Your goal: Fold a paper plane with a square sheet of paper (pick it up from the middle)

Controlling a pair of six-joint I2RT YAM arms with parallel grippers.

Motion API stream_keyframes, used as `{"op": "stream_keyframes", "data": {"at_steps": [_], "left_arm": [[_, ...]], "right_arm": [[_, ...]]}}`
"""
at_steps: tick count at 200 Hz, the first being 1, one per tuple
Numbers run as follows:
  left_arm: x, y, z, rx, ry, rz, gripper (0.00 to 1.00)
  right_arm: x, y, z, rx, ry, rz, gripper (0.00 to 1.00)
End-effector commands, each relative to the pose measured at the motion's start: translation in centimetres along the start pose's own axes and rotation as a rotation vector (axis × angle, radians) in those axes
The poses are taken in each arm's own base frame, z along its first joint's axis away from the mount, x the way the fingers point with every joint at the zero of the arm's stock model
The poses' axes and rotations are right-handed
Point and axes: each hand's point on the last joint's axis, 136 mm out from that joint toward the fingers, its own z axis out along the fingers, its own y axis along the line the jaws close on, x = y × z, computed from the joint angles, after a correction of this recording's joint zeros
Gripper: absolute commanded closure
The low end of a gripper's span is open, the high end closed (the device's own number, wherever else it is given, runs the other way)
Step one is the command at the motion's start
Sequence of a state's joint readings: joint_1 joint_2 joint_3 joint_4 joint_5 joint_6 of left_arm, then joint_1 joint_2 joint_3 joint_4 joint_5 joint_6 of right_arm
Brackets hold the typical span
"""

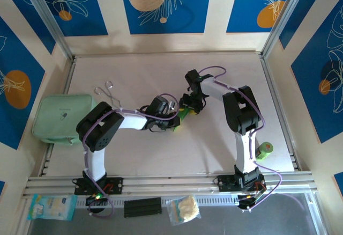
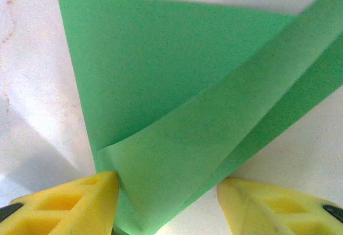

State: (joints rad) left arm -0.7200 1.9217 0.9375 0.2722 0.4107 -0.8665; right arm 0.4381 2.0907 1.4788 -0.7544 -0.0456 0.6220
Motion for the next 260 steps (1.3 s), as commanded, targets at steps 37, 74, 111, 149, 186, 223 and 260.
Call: {"op": "stream_keyframes", "data": {"at_steps": [37, 74, 111, 149, 186, 223, 260], "left_arm": [[1.1, 2.8, 0.1, -0.066, 0.025, -0.054, 0.97], [1.1, 2.7, 0.1, -0.061, 0.025, -0.055, 0.97], [1.1, 2.6, 0.1, -0.059, 0.028, -0.053, 0.97], [1.0, 2.6, 0.0, -0.057, 0.025, -0.053, 0.98], [1.0, 2.6, 0.1, -0.054, 0.026, -0.056, 0.99], [1.1, 2.6, 0.0, -0.055, 0.028, -0.056, 0.99], [1.0, 2.5, 0.0, -0.051, 0.025, -0.055, 0.99]], "right_arm": [[-0.9, 2.5, -1.3, -0.198, -0.004, -0.097, 0.43], [-2.0, 3.1, -6.9, -0.292, -0.133, -0.141, 0.41], [-1.4, 1.9, -8.2, -0.313, -0.212, -0.158, 0.42], [0.5, 3.8, -8.0, -0.46, -0.189, -0.213, 0.47], [1.5, 4.9, -5.7, -0.474, -0.139, -0.23, 0.63], [1.5, 5.0, -3.8, -0.466, -0.104, -0.22, 0.74], [1.2, 4.2, -2.6, -0.44, -0.098, -0.21, 0.77]]}}
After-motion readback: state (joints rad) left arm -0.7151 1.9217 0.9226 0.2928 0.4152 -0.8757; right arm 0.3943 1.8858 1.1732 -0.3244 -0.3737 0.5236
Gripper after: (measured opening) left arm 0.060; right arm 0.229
